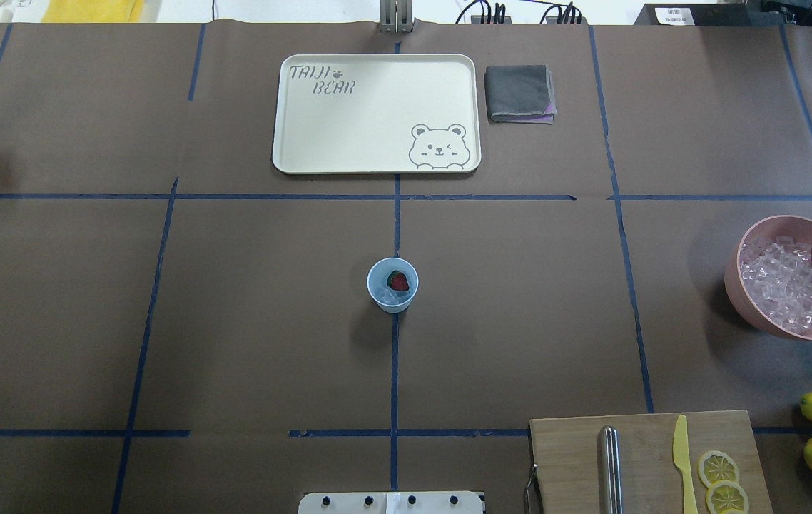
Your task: Put ice and strawberries in cup
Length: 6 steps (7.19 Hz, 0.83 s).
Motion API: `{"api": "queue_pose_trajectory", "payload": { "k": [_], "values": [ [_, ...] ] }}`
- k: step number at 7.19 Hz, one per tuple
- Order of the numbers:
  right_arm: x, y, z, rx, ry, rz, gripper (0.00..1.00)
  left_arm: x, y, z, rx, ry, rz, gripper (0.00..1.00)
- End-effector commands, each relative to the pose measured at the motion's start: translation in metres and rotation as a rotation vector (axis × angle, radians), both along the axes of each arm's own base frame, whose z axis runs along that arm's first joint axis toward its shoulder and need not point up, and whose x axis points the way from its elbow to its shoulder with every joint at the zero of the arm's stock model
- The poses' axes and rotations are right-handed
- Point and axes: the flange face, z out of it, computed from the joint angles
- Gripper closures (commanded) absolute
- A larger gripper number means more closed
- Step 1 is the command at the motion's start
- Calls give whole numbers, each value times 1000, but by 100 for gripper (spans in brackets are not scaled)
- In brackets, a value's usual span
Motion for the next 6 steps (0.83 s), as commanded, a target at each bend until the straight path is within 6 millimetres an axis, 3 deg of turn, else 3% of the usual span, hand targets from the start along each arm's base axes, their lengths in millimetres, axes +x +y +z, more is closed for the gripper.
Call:
{"api": "queue_pose_trajectory", "payload": {
  "k": [1,4,6],
  "values": [
    [0,4,-2,5,0,0,1,0,1,6,-10,-4,3,0],
    [2,18,13,-19,9,-2,1,0,0,25,-54,6,-3,0],
    [13,23,18,-33,21,20,1,-2,3,37,-84,11,-15,0]
  ]
}}
